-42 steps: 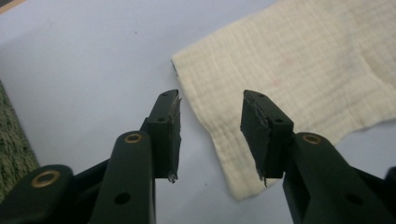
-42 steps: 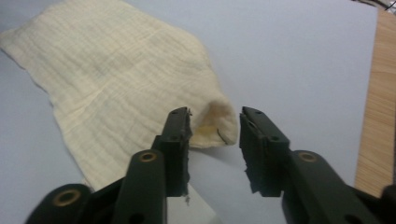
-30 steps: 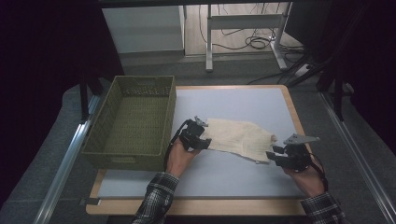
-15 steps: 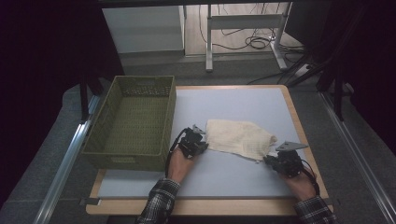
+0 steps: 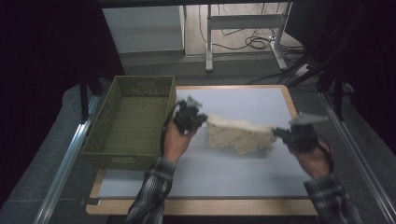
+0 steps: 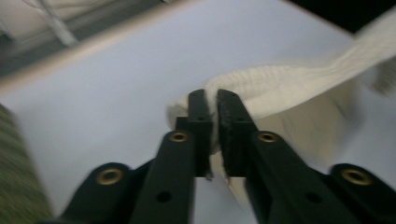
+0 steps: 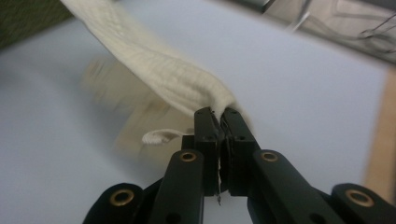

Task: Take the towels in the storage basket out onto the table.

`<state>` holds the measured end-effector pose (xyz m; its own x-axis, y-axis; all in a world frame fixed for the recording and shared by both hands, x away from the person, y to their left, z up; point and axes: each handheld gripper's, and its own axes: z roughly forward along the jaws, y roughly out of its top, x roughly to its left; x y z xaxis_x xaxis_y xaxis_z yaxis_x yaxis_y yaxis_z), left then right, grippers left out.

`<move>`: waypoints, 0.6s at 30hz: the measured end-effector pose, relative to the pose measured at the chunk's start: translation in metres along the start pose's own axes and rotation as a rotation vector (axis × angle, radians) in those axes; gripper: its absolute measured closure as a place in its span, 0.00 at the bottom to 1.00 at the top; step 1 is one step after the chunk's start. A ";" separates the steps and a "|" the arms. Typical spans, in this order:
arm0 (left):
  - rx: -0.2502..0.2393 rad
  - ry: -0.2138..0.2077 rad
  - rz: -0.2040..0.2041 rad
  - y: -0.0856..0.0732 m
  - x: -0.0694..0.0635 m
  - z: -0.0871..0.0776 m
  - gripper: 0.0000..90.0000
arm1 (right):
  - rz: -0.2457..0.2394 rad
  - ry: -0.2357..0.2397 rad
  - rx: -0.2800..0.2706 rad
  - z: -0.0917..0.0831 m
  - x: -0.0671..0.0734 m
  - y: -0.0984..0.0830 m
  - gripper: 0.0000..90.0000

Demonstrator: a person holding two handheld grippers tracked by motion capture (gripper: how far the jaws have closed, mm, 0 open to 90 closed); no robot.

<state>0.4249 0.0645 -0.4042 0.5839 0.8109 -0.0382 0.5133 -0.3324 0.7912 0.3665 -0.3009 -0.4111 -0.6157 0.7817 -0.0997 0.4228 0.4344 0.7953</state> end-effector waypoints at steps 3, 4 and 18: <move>0.018 0.077 -0.039 0.027 0.011 0.007 0.64 | 0.042 -0.154 0.003 0.012 -0.026 0.038 0.74; 0.010 0.087 -0.044 0.032 0.011 0.007 0.59 | 0.050 -0.159 -0.002 0.013 -0.030 0.042 0.71; 0.098 -0.058 0.014 -0.037 -0.019 0.044 0.53 | 0.078 -0.004 0.087 0.044 -0.011 -0.022 0.67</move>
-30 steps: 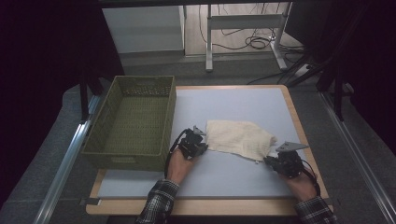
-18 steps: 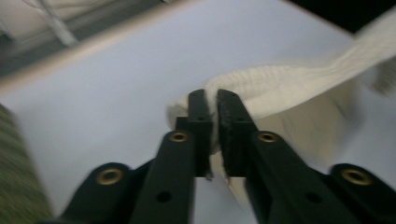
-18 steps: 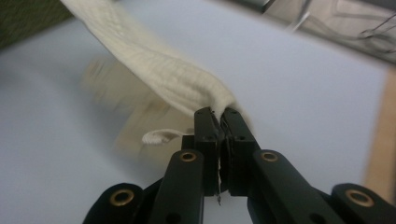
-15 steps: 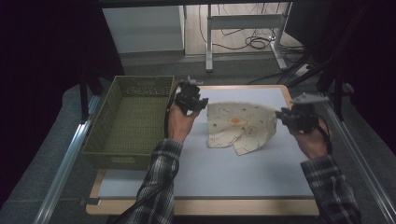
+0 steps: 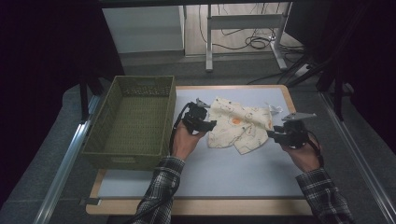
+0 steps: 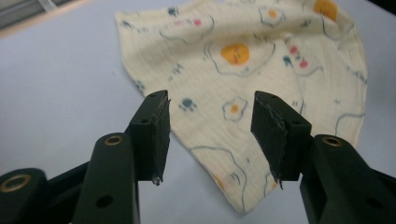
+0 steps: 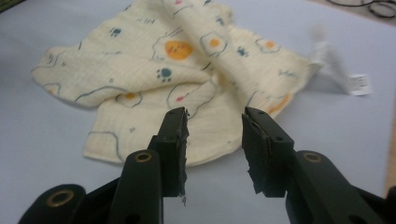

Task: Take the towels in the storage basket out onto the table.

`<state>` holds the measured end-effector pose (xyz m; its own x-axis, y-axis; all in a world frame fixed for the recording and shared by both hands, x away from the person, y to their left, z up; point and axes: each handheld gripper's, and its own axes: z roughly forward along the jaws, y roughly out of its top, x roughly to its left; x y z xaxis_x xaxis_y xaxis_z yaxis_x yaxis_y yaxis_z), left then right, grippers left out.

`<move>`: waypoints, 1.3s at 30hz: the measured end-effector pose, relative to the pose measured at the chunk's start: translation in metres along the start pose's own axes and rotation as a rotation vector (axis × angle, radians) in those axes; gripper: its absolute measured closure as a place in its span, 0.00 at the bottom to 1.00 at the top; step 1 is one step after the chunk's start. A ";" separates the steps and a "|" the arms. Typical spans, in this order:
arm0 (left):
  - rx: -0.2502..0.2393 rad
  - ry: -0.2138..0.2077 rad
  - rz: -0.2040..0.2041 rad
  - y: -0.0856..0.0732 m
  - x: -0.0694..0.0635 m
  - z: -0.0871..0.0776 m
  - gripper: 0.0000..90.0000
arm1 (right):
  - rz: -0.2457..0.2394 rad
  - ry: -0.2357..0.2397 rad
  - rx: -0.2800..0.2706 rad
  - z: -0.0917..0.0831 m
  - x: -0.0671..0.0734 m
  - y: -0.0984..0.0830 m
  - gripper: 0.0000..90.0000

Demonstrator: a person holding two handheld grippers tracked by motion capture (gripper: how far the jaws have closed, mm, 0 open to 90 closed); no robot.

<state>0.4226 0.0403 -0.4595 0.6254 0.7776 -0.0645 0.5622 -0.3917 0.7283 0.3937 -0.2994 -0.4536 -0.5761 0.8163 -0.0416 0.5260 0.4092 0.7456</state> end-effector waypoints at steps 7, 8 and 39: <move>0.034 -0.032 0.002 -0.027 -0.007 0.016 0.59 | -0.020 0.098 0.020 0.016 0.020 -0.014 0.71; 0.037 -0.041 0.000 -0.030 -0.007 0.017 0.61 | -0.025 0.112 0.019 0.019 0.024 -0.015 0.72; 0.022 -0.092 -0.021 -0.078 -0.014 0.004 0.95 | -0.132 0.124 0.059 0.017 0.053 -0.041 0.95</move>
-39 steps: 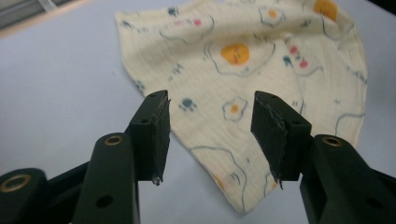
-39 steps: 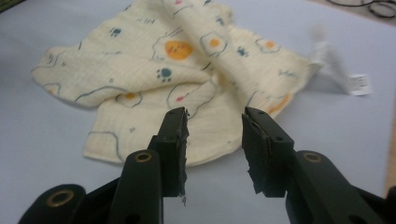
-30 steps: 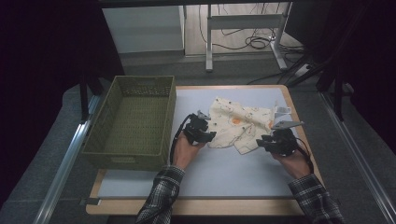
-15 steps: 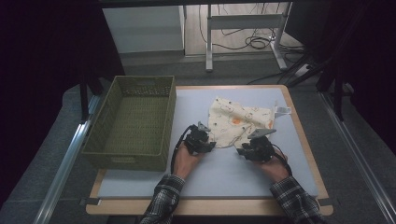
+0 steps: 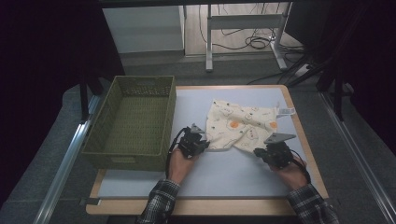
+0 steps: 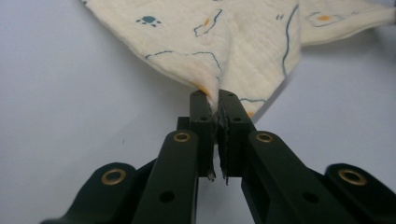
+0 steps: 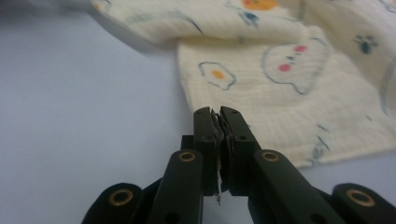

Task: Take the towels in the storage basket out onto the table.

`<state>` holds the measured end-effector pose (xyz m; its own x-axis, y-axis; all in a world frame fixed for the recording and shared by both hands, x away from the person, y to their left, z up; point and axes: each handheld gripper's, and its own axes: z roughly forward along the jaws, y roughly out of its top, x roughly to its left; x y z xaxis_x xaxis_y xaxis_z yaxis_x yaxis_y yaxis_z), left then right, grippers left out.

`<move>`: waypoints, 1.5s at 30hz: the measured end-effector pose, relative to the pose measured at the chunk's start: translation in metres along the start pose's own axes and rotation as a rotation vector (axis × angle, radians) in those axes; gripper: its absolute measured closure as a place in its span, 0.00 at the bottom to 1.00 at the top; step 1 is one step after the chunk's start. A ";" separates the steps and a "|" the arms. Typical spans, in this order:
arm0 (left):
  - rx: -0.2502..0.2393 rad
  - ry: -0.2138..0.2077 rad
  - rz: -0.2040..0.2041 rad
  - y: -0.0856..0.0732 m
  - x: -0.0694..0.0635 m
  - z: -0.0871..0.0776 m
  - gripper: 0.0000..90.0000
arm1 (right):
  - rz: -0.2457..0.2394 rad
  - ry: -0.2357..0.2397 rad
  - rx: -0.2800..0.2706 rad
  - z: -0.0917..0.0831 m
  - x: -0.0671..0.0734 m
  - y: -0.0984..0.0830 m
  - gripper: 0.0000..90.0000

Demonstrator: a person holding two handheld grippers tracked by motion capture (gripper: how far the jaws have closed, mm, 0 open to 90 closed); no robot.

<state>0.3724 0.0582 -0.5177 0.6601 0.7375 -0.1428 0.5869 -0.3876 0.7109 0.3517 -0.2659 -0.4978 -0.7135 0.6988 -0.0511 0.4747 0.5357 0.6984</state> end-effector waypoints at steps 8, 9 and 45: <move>0.023 -0.009 -0.004 -0.016 -0.006 -0.013 0.95 | 0.056 -0.038 -0.007 -0.042 -0.016 -0.038 0.95; 0.027 -0.012 -0.005 -0.019 -0.007 -0.013 0.95 | 0.056 -0.038 -0.007 -0.042 -0.016 -0.038 0.95; -0.028 -0.069 0.025 -0.074 -0.060 -0.062 0.75 | 0.086 0.021 -0.017 -0.093 0.016 -0.102 0.87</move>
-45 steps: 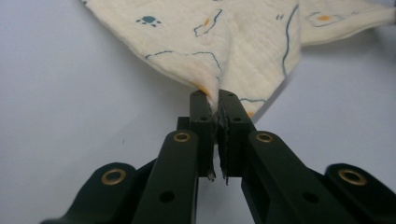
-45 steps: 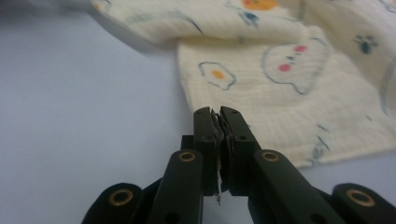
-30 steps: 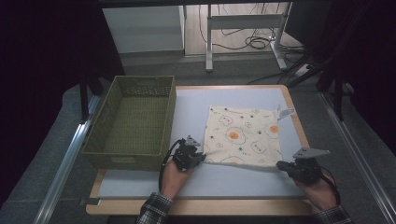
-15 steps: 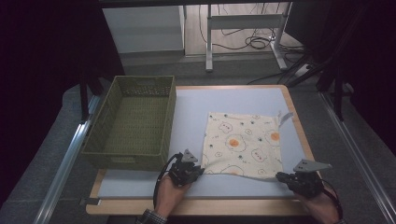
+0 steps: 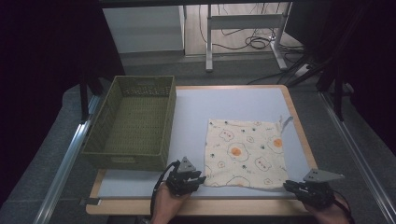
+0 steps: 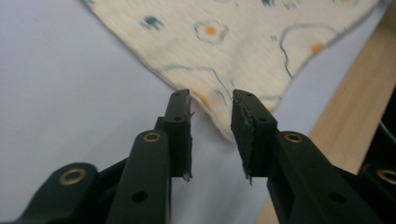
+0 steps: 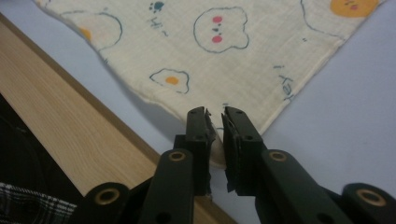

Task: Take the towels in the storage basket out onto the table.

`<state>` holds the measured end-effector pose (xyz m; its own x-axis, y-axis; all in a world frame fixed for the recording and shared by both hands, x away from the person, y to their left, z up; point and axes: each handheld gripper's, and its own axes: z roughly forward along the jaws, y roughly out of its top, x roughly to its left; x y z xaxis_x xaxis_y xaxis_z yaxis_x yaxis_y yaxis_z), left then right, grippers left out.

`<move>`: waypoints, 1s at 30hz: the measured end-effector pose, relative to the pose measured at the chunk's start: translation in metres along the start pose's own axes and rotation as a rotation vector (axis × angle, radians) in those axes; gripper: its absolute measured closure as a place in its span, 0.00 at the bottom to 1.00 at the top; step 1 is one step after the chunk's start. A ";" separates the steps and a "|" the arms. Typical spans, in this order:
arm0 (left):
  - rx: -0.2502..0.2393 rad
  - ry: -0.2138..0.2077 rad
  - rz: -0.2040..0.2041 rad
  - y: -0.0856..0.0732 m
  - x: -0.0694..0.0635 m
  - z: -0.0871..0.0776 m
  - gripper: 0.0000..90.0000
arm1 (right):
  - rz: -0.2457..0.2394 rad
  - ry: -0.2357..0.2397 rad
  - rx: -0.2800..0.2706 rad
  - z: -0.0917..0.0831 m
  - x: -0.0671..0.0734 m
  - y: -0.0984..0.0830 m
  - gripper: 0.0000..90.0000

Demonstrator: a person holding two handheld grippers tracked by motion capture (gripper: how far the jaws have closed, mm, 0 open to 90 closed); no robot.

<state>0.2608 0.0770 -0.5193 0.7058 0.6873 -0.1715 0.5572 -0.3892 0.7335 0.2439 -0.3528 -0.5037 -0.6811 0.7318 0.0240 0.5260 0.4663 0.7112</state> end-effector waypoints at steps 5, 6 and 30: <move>-0.011 0.016 -0.007 0.014 0.010 0.007 0.68 | 0.027 -0.016 -0.022 -0.002 -0.008 0.009 0.78; -0.015 0.016 -0.004 0.017 0.011 0.009 0.68 | 0.038 -0.021 -0.029 -0.003 -0.010 0.011 0.77; -0.042 0.071 0.023 0.087 0.067 0.061 0.63 | 0.107 -0.049 -0.067 0.036 -0.061 0.061 0.76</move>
<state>0.3837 0.0517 -0.5071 0.6844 0.7210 -0.1083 0.5215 -0.3803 0.7638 0.3358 -0.3515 -0.4872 -0.5963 0.7997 0.0694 0.5580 0.3508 0.7521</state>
